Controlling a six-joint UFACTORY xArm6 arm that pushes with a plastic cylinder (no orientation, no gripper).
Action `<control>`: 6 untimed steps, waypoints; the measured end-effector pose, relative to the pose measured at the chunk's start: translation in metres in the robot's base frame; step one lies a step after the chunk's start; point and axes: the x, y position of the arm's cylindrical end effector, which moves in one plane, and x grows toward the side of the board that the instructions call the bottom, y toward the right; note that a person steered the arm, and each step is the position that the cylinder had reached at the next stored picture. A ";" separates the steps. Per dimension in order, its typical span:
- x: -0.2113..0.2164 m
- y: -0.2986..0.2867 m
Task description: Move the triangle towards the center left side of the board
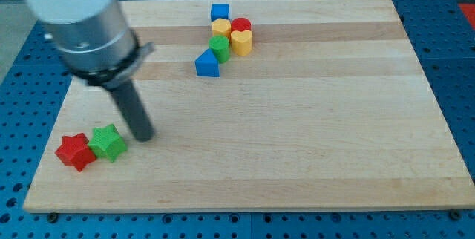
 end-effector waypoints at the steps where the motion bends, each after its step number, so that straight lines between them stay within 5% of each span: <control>1: -0.057 0.091; 2: -0.112 0.137; 4: -0.116 0.045; 6: -0.148 0.019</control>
